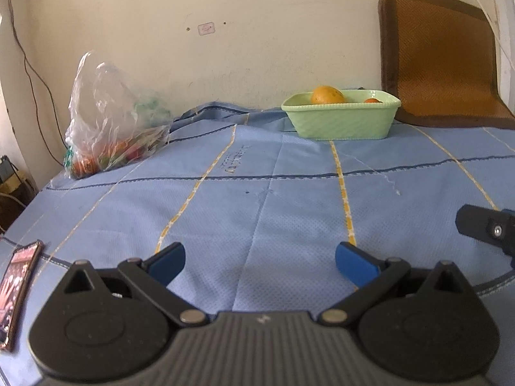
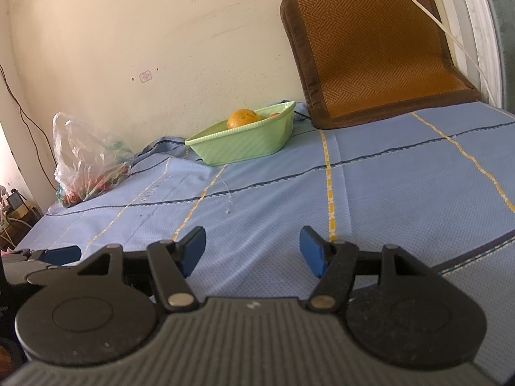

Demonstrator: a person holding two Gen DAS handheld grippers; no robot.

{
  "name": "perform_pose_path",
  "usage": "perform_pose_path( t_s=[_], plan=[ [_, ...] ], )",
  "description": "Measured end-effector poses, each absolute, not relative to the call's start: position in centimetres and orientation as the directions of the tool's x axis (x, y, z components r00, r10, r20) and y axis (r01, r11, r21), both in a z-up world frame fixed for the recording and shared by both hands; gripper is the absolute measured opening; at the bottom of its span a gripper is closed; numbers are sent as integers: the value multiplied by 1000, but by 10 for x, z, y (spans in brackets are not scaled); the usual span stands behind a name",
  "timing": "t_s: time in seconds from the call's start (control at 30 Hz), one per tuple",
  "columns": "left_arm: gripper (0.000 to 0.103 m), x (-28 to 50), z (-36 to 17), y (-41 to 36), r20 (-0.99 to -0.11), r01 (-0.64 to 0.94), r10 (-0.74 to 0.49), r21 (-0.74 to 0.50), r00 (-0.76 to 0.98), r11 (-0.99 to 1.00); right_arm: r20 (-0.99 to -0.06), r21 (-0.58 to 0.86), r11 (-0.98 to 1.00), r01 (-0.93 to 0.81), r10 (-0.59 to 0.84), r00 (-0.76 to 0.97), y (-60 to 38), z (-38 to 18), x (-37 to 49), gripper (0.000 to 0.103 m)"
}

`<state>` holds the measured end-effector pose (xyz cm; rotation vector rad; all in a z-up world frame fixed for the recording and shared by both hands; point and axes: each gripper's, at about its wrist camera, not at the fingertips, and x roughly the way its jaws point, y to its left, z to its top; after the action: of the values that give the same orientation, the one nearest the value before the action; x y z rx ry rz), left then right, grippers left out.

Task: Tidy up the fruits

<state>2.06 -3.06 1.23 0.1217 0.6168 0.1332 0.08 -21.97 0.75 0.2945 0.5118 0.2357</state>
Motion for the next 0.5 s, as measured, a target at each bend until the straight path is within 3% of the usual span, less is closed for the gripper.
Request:
perform_pose_path(
  t_s=[0.5],
  plan=[
    [103, 18, 14, -21, -574, -60, 97, 82, 813, 995, -449, 329, 933, -145, 290, 845, -219, 8, 3, 67]
  ],
)
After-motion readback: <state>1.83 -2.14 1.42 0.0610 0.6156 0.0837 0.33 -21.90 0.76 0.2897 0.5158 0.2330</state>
